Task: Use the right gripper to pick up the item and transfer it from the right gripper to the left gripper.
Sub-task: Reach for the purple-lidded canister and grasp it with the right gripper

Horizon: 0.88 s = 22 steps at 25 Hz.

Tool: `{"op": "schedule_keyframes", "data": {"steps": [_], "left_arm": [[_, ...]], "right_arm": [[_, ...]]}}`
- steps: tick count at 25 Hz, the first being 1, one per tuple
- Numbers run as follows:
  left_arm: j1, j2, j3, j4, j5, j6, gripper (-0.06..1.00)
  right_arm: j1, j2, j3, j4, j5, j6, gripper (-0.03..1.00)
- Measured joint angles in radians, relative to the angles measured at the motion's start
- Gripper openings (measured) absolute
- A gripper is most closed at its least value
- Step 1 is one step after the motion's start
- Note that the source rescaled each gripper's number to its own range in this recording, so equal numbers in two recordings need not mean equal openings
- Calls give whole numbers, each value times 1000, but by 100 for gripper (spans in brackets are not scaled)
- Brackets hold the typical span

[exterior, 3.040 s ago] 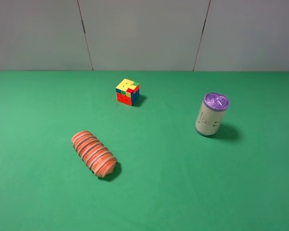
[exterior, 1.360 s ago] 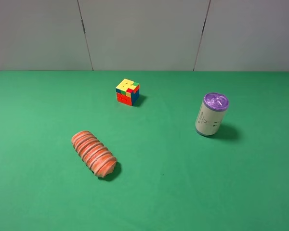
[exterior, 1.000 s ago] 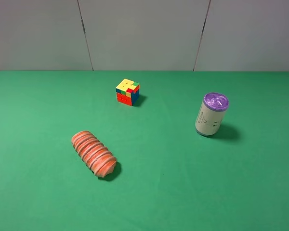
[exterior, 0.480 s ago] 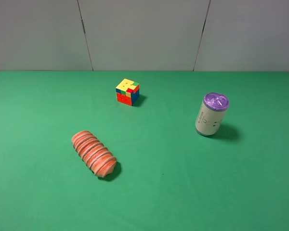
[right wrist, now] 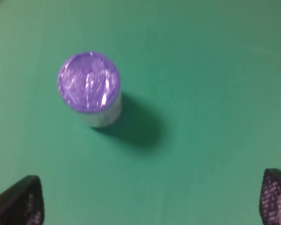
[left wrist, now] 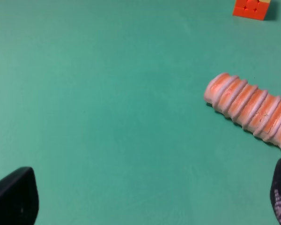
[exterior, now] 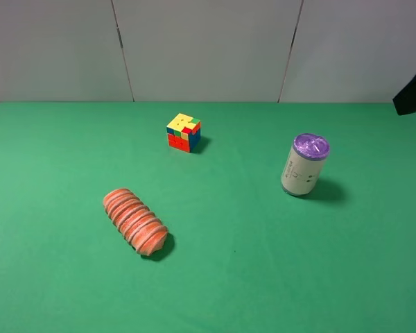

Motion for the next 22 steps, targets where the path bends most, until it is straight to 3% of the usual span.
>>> {"op": "schedule_keyframes", "data": {"steps": [6,15,19,22], "left_arm": [[0,0,0,0,0,0,97],[0,0,0,0,0,0,97],[0,0,0,0,0,0,97],[0,0,0,0,0,0,97]], "right_arm": [[0,175,-113,25,0,-3,100],[12,348,-205,171,-15,-26,100],[94,405,-212,150,-18,-23,100],[172,440,-212,59,-18,36,100]]}}
